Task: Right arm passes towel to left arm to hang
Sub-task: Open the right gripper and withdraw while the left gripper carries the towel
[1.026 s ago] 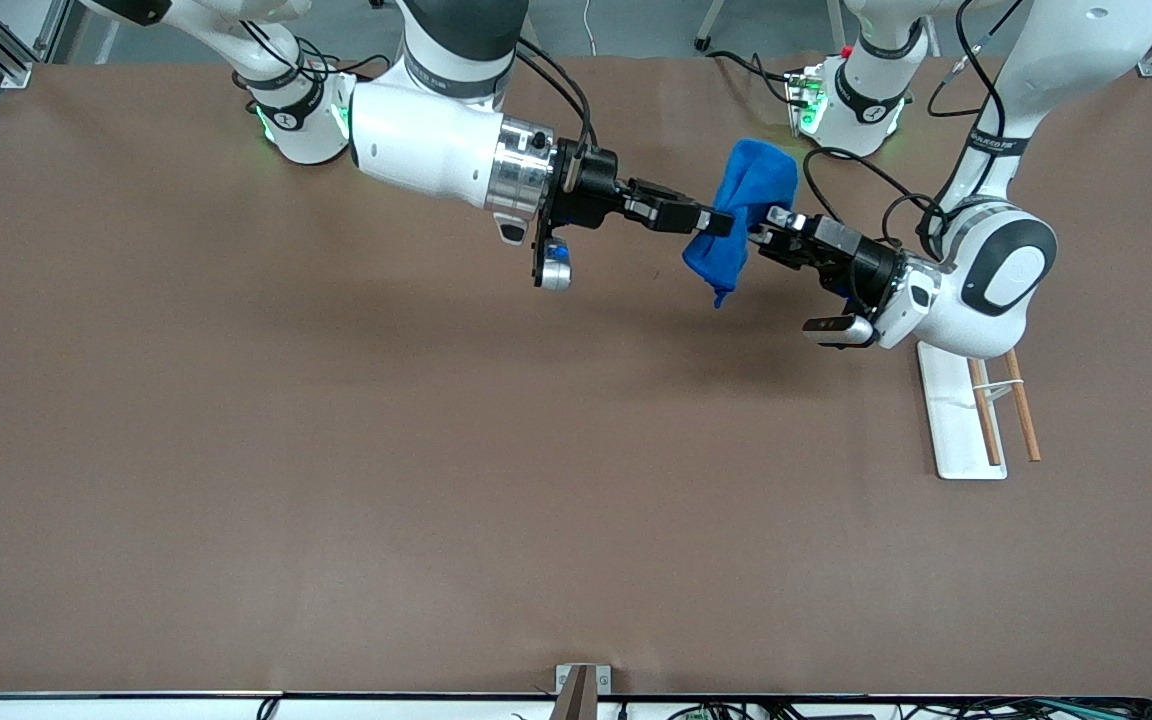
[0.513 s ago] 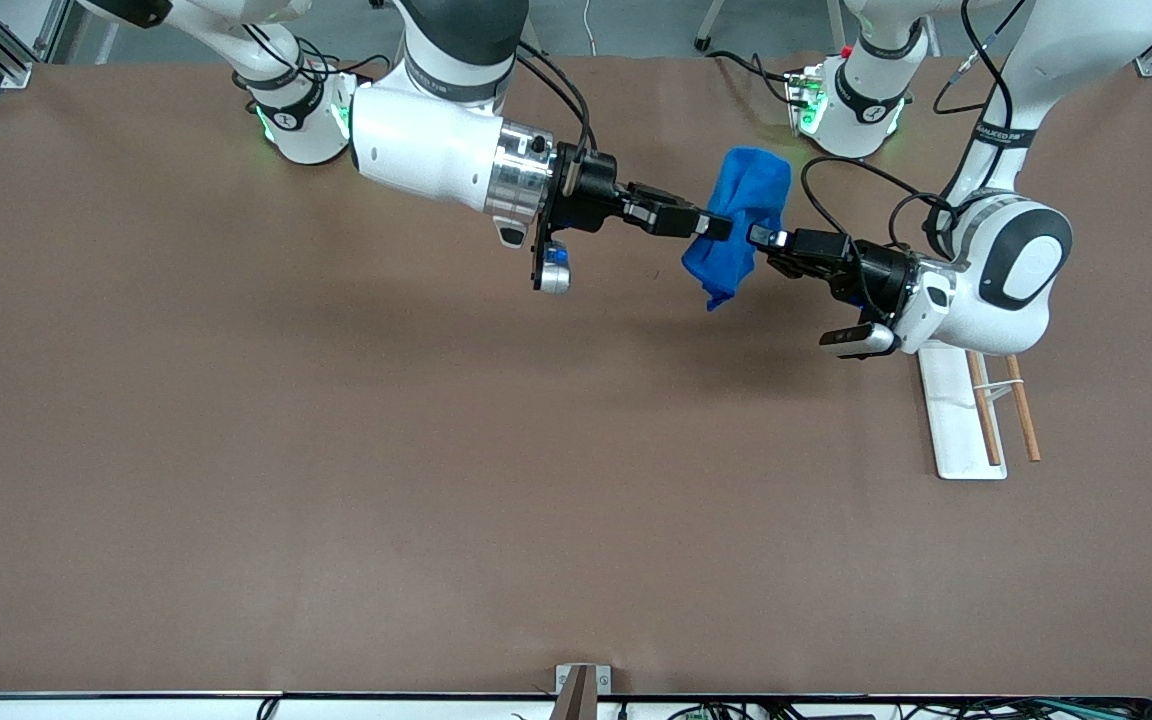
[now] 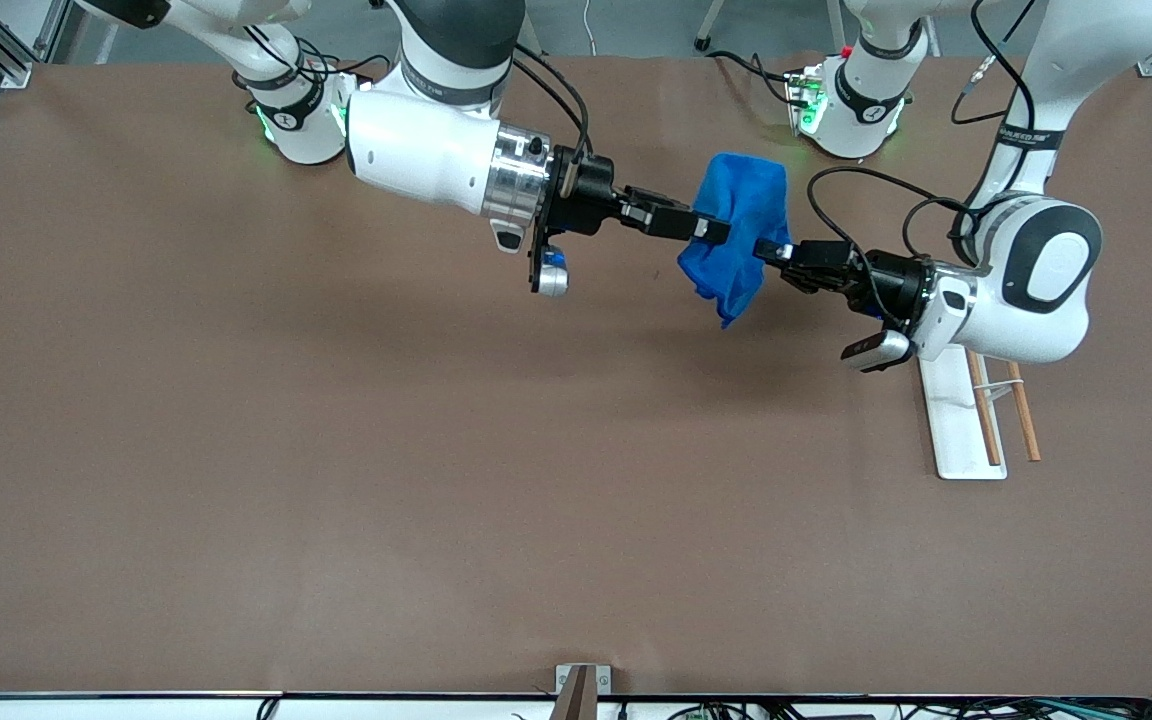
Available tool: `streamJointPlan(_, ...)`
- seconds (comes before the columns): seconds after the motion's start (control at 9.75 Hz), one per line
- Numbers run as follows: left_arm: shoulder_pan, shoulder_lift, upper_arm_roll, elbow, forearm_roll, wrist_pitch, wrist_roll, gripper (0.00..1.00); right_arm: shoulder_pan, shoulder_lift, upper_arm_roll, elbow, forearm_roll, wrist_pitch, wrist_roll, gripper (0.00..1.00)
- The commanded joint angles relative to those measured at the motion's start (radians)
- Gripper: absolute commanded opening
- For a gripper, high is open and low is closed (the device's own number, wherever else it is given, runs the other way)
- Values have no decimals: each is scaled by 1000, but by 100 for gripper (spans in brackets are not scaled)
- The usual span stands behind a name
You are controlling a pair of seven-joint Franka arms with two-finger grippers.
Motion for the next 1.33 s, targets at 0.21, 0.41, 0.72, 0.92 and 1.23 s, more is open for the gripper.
streamJointPlan(0.21,37,53,0,121,227,66,11,0,-112,-136,-229,-29,-346,-576,-5,100)
streamJointPlan(0.41,86,53,0,188,372,102,11,0,-108,-231,-401,-23,-569,-804,0,100)
streamJointPlan(0.72,91,73,0,291,653,177,-27,0,-102,-299,-576,-29,-977,-894,-11,100)
streamJointPlan(0.92,85,67,0,307,817,289,-113,0,-37,-340,-766,-29,-1019,-916,-173,100)
streamJointPlan(1.23,15,55,152,316,937,363,-168,0,-50,-440,-925,-27,-1015,-1048,-440,100)
